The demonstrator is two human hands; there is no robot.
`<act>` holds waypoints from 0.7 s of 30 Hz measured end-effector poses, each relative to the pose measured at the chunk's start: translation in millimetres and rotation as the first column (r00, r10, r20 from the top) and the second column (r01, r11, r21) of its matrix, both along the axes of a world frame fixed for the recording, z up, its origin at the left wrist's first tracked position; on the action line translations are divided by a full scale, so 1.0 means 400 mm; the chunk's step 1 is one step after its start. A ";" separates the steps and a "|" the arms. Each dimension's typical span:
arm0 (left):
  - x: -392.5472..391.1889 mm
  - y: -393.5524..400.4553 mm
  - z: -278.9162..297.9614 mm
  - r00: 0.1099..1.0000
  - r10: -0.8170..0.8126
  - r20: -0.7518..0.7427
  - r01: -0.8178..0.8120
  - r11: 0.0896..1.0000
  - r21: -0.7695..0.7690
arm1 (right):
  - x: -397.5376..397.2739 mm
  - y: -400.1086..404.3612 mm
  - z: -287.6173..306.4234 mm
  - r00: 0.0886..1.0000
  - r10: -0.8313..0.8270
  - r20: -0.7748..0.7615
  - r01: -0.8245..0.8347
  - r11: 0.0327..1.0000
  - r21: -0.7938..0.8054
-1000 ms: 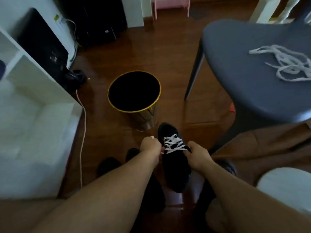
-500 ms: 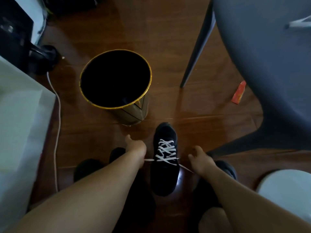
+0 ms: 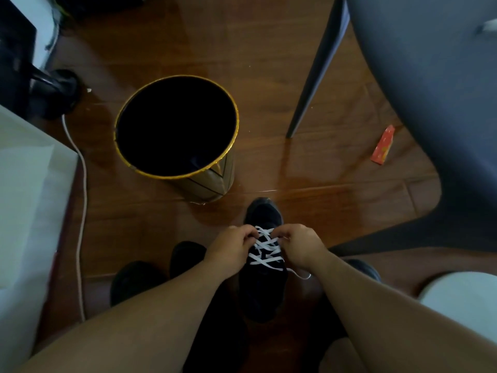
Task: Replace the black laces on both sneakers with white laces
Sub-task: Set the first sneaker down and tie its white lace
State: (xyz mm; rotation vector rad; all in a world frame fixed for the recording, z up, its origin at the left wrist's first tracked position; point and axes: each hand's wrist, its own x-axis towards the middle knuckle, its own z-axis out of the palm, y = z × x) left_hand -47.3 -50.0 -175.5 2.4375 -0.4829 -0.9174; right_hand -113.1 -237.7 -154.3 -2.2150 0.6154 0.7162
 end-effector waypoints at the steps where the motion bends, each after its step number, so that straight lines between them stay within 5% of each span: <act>1: -0.003 -0.002 0.004 1.000 -0.017 0.019 0.017 1.000 0.008 | 0.001 0.002 -0.003 1.000 0.008 0.000 -0.008 1.000 -0.010; 13: -0.011 -0.008 0.017 0.992 -0.087 0.091 0.085 0.996 0.029 | -0.021 0.022 -0.013 0.987 -0.158 -0.035 0.160 0.985 0.068; 19: -0.022 -0.028 0.018 0.943 0.225 -0.245 -0.236 0.972 -0.016 | -0.035 0.024 -0.011 0.929 -0.364 -0.069 0.370 0.912 0.177; 21: -0.016 -0.030 0.023 0.917 0.319 -0.237 -0.333 0.943 -0.020 | -0.036 0.023 -0.012 0.926 -0.370 -0.081 0.379 0.903 0.204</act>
